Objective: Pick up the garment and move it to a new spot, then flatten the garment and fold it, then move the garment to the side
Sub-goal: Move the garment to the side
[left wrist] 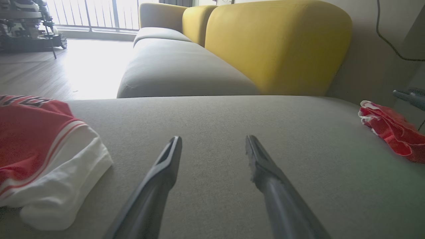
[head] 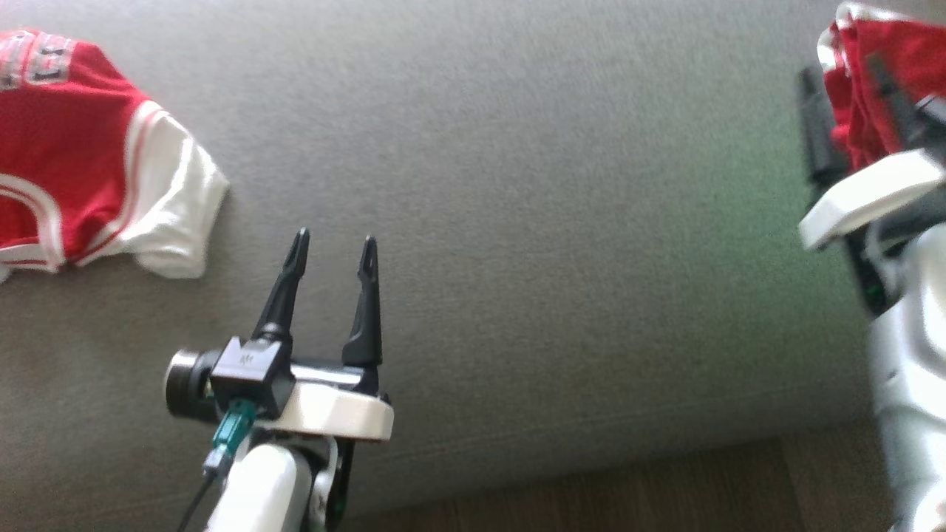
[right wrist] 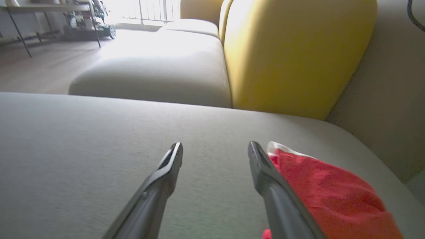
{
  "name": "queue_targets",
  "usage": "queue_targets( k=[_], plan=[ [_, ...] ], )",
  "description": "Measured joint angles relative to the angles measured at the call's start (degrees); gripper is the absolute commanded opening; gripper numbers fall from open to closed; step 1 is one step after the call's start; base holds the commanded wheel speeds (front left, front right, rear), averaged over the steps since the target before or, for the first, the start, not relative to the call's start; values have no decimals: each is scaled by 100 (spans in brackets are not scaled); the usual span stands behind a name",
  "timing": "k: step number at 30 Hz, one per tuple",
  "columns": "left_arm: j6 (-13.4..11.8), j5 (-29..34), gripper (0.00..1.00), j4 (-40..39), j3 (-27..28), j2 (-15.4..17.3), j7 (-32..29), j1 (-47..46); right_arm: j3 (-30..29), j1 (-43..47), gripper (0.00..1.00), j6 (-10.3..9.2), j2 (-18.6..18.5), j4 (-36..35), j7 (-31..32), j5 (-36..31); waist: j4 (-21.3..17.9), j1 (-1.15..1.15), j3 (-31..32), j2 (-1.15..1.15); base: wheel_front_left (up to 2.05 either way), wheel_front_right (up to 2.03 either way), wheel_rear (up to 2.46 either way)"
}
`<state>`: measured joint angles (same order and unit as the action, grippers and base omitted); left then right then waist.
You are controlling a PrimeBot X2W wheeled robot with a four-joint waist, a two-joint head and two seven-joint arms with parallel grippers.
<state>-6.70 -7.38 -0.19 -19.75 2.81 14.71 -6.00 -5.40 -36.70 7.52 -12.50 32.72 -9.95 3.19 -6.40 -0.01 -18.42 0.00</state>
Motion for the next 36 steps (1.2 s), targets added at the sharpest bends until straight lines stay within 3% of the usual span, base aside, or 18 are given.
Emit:
queue_targets(
  k=[8,12,23,28,36],
  plan=[
    [-197,-294,100,-43,41,1,0,276,247,954,100,0,669,-758,-334,175,415,0,493,0,0,0,0],
    [-298,-389,100,-149,148,2,0,457,233,1472,100,0,836,-1079,-441,134,654,0,708,0,0,0,0],
    [-374,-230,100,-327,276,8,0,818,369,2574,100,0,916,-2334,-452,205,1089,0,1134,0,0,0,0],
    [-187,-221,100,-346,383,12,0,1046,322,3210,100,0,923,-2439,-452,324,1124,0,1374,0,0,0,0],
    [-169,-174,100,-232,613,18,0,1452,320,3854,100,-1,955,-2439,-452,489,1006,0,1760,0,0,0,0]
  ],
)
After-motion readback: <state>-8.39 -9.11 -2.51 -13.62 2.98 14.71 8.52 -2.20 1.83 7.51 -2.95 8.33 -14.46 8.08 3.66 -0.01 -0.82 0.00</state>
